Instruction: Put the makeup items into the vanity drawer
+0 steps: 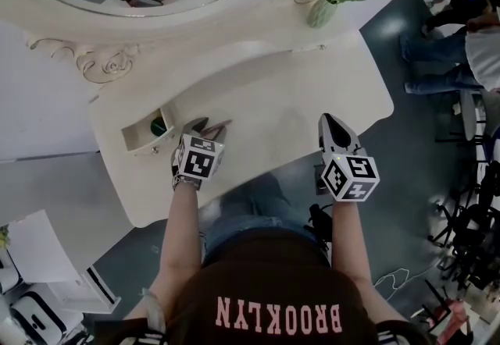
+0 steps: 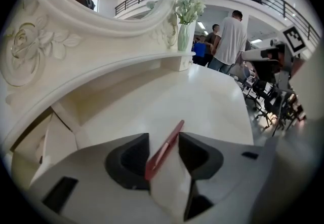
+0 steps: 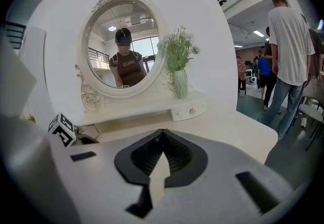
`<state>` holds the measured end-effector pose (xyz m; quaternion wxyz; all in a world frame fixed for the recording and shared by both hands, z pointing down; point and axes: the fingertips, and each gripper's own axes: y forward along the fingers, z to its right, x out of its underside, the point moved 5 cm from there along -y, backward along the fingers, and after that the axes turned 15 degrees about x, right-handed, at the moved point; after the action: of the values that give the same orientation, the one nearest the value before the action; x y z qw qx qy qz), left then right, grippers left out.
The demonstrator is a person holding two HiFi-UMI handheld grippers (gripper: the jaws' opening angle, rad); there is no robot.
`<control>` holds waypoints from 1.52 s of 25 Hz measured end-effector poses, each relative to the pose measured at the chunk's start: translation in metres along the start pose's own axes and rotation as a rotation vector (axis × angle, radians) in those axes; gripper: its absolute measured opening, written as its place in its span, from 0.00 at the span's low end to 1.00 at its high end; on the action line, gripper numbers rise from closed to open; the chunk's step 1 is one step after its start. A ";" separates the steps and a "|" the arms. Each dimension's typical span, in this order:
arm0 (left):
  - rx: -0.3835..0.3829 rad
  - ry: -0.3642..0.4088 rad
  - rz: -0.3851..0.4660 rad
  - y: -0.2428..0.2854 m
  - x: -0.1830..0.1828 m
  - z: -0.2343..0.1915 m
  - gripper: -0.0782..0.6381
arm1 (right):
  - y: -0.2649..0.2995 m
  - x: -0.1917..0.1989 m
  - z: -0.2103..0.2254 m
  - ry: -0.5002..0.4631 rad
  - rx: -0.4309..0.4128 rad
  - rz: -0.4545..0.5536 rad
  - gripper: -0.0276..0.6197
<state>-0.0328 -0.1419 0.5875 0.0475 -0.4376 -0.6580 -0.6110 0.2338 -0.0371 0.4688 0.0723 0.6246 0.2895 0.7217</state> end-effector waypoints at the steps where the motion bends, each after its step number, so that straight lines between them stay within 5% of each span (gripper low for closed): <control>1: -0.008 0.004 -0.005 -0.001 0.000 0.000 0.27 | 0.000 -0.001 -0.002 -0.003 -0.004 0.001 0.03; 2: -0.015 0.007 -0.009 -0.001 0.001 -0.001 0.17 | 0.001 -0.002 -0.003 -0.006 -0.007 0.003 0.03; 7: 0.004 0.008 -0.002 -0.004 -0.002 0.004 0.17 | 0.000 -0.007 -0.008 -0.014 -0.018 0.011 0.03; 19: -0.001 -0.070 0.203 -0.053 -0.036 0.000 0.17 | 0.004 -0.034 -0.032 -0.034 -0.082 0.079 0.03; 29: -0.121 -0.081 0.357 -0.113 -0.047 -0.022 0.17 | 0.010 -0.061 -0.071 -0.067 -0.181 0.140 0.03; 38: -0.227 -0.115 0.398 -0.160 -0.026 -0.046 0.17 | 0.008 -0.068 -0.101 -0.079 -0.235 0.164 0.03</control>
<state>-0.1404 -0.1731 0.4614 0.0802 -0.5954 -0.4874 -0.6337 0.1550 -0.1089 0.4089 0.0970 0.6614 0.1480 0.7288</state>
